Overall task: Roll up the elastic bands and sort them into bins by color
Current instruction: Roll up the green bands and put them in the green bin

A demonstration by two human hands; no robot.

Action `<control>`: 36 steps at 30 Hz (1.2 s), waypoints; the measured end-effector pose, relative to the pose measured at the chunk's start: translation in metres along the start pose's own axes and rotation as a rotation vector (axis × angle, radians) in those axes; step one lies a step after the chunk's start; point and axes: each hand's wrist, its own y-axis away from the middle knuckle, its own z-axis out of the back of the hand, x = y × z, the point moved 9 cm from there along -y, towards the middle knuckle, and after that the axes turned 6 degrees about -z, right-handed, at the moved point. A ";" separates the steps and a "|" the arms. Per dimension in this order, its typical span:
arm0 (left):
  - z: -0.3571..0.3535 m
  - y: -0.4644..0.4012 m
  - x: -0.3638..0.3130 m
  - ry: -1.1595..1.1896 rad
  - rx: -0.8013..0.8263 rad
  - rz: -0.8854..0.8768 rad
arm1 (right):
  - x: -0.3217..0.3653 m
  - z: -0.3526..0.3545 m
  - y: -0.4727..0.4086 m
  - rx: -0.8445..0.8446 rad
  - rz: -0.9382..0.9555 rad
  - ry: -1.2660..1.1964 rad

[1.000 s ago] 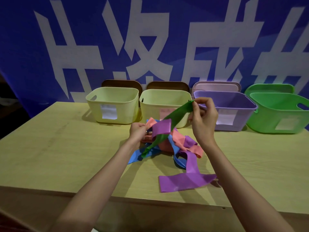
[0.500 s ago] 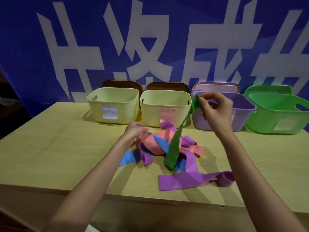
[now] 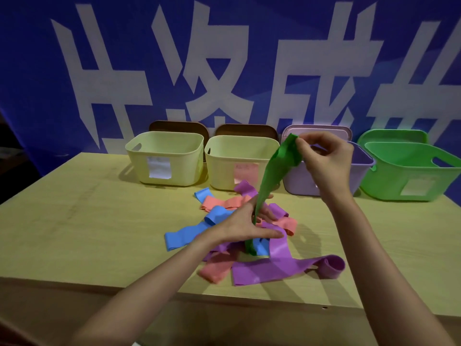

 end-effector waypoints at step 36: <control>-0.104 -0.054 -0.004 -0.350 0.009 0.053 | -0.158 0.225 0.052 -0.587 -0.586 0.040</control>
